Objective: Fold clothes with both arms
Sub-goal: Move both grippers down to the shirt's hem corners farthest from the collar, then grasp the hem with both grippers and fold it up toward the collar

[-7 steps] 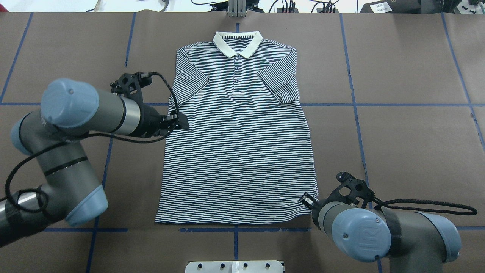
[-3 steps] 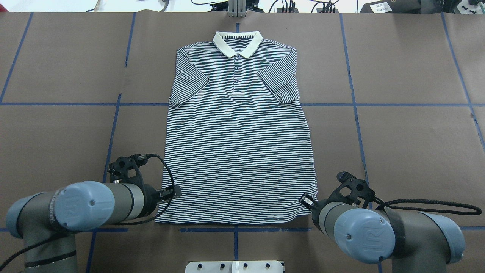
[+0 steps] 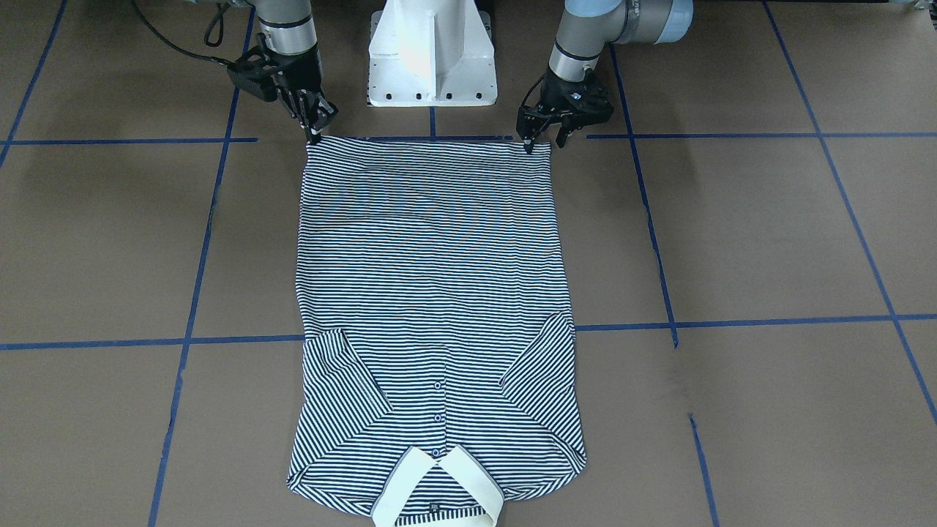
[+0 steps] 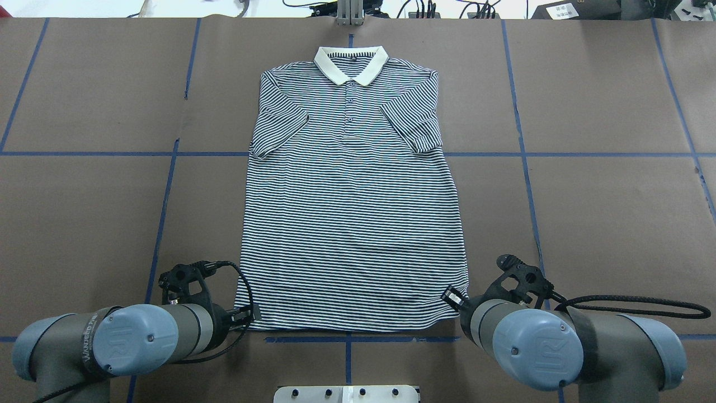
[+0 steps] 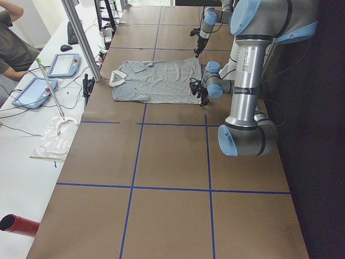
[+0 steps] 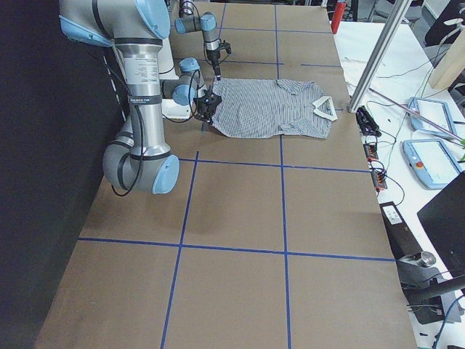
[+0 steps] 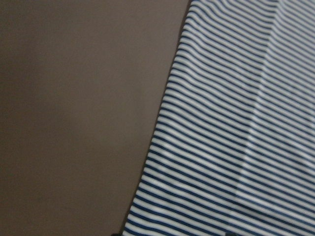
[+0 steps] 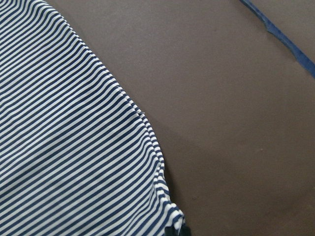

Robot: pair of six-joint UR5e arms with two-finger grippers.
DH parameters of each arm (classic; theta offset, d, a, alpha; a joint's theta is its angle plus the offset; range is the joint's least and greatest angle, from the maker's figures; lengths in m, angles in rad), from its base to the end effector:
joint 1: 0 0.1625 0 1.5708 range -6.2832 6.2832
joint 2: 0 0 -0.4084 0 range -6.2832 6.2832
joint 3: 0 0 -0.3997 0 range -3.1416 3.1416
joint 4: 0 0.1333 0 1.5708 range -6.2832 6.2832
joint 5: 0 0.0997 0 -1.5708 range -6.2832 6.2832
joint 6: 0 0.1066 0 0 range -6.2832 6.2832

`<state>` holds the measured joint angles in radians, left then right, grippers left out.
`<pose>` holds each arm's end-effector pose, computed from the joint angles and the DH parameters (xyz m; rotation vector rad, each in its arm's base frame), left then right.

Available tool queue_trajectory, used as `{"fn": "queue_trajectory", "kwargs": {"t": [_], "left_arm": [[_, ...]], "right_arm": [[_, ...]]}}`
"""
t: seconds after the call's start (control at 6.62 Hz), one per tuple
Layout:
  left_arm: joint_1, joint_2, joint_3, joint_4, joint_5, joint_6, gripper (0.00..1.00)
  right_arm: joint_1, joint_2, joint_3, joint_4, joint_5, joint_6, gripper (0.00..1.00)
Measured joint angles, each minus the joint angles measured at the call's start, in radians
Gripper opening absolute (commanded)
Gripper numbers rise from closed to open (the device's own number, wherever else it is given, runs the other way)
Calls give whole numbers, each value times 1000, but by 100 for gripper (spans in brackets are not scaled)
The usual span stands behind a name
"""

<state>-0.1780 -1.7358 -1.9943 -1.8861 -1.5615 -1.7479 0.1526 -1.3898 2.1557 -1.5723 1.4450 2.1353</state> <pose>0.5126 -0.2287 0.3311 0.0091 0.9084 -0.3347 -0.4786 -0.2220 0.2945 -0.0400 -0.7901 0.7284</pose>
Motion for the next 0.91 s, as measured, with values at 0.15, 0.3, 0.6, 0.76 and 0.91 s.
{"fn": "queue_trajectory", "kwargs": {"t": [0.15, 0.3, 0.6, 0.76, 0.91], "left_arm": [[3, 1, -1, 3, 0, -3, 0], [3, 1, -4, 13, 0, -9, 0], [3, -1, -23, 29, -1, -13, 0], [2, 0, -57, 44, -3, -14, 0], [6, 2, -106, 75, -4, -26, 0]], "right_arm": [[0, 1, 1, 0, 0, 0, 0], [-1, 1, 1, 0, 0, 0, 0], [-1, 1, 1, 0, 1, 0, 0], [-4, 1, 4, 0, 0, 0, 0], [-16, -5, 25, 0, 0, 0, 0]]}}
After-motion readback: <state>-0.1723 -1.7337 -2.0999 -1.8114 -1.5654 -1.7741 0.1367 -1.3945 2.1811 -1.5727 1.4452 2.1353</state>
